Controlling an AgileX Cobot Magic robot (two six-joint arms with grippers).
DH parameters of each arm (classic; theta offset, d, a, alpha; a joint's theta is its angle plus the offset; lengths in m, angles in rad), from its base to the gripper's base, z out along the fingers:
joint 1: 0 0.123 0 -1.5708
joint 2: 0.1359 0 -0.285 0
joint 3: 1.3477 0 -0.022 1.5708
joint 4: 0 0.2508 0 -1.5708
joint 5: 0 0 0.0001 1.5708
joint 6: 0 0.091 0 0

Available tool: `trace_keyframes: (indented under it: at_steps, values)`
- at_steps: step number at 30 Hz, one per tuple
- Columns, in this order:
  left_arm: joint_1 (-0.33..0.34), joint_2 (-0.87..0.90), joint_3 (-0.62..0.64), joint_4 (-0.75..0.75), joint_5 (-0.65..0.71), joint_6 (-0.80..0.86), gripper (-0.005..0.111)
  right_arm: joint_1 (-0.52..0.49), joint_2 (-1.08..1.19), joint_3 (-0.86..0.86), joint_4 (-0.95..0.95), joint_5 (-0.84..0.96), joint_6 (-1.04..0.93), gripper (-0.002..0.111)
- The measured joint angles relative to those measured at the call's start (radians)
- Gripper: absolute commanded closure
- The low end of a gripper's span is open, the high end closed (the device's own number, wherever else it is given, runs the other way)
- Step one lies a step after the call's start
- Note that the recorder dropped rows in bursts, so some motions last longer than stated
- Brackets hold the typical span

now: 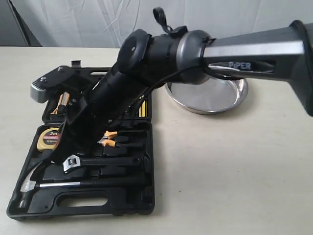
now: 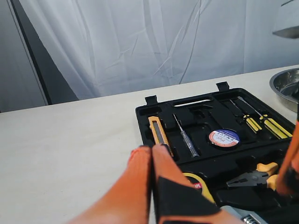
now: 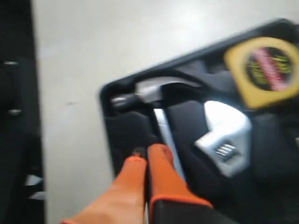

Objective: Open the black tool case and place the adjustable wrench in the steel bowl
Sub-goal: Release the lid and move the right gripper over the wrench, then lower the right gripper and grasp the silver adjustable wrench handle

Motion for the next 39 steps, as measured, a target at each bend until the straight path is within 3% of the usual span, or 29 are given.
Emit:
trace_keyframes:
  at_steps: [4,6,10,14,16,18,20,26,30,32,33,35,36,39]
  values:
    - [0.0,0.0,0.0,0.0,0.0,0.0,0.106,0.057,0.024,-0.022,0.112,0.186,-0.098,0.109]
    - [0.0,0.0,0.0,0.0,0.0,0.0,0.106,0.104,0.01,-0.027,-0.001,0.244,0.047,0.109]
    - [0.0,0.0,0.0,0.0,0.0,0.0,0.106,0.125,-0.067,0.054,-0.433,0.191,0.557,0.109]
    - [0.0,0.0,0.0,0.0,0.0,0.0,0.106,0.009,-0.104,0.122,-1.096,-0.022,1.122,0.109]
    - [0.0,0.0,0.0,0.0,0.0,0.0,0.106,-0.057,-0.104,0.111,-1.171,-0.171,1.23,0.109]
    - [0.0,0.0,0.0,0.0,0.0,0.0,0.106,-0.073,-0.101,0.075,-1.014,-0.302,1.103,0.109]
    - [0.0,0.0,0.0,0.0,0.0,0.0,0.106,-0.055,-0.086,0.038,-0.834,-0.319,0.896,0.109]
    - [0.0,0.0,0.0,0.0,0.0,0.0,0.106,-0.007,-0.025,-0.023,-0.444,-0.054,0.282,0.109]
    - [0.0,0.0,0.0,0.0,0.0,0.0,0.106,0.009,0.009,-0.027,-0.434,-0.018,0.137,0.104]
    - [0.0,0.0,0.0,0.0,0.0,0.0,0.106,0.021,0.021,-0.027,-0.462,-0.031,0.119,0.089]
    - [0.0,0.0,0.0,0.0,0.0,0.0,0.106,0.027,0.023,-0.027,-0.481,-0.042,0.116,0.068]
    - [0.0,0.0,0.0,0.0,0.0,0.0,0.106,0.056,0.026,-0.027,-0.55,-0.076,0.106,0.045]
    - [0.0,0.0,0.0,0.0,0.0,0.0,0.106,0.078,0.026,-0.028,-0.571,-0.103,0.104,0.046]
    - [0.0,0.0,0.0,0.0,0.0,0.0,0.106,0.12,0.049,-0.03,-0.658,-0.148,0.099,0.064]
